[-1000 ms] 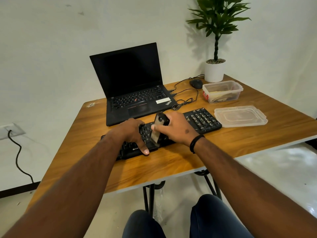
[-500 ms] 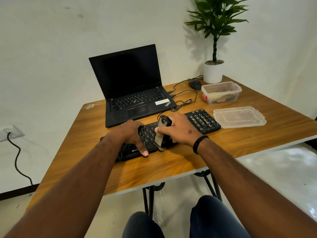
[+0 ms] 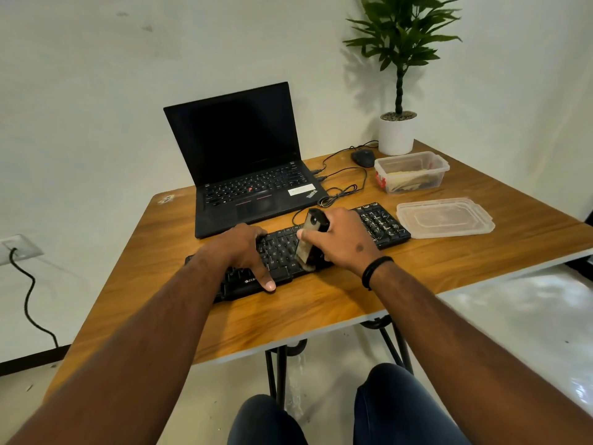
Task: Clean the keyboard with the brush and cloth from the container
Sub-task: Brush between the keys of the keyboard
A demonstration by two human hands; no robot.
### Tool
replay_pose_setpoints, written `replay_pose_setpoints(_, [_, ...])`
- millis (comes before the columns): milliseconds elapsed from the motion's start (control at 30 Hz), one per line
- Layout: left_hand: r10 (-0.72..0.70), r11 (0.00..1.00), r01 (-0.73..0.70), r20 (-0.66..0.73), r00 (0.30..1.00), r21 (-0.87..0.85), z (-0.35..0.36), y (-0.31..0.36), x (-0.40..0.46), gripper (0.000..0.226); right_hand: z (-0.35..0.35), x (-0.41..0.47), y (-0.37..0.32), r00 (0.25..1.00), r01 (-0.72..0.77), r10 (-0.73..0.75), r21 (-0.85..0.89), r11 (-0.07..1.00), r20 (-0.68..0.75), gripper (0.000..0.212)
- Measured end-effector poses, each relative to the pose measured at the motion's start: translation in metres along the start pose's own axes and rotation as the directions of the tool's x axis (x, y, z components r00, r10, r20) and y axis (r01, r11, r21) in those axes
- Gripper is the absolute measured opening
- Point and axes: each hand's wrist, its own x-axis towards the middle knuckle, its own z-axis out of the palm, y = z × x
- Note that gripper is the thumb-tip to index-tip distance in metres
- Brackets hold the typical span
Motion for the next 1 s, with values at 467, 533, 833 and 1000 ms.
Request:
replay_pose_setpoints(467, [0.025,1.000,-0.025,0.000,1.000,-0.012,0.001,0.000,-0.001,0.113,0.000,-0.008,-0.005,0.990,-0.135,0.142,0.263,0.955,-0.011,0.017])
replay_pose_setpoints(533, [0.034,0.999,-0.034,0.005,0.999,-0.012,0.001,0.000,-0.001,0.113,-0.015,-0.005,0.004,0.941,-0.153,0.257,0.405,0.901,-0.218,0.013])
replay_pose_setpoints(833, [0.106,0.991,-0.108,0.027,0.994,0.075,0.000,0.016,0.004,0.113,0.007,-0.028,0.034,0.897,0.037,0.171,0.455,0.890,-0.407,0.014])
replay_pose_setpoints(1000, [0.128,0.989,-0.122,-0.079,0.989,0.080,0.013,0.025,0.005,0.134,0.003,-0.024,0.044,0.904,-0.014,0.166,0.361,0.932,-0.393,0.017])
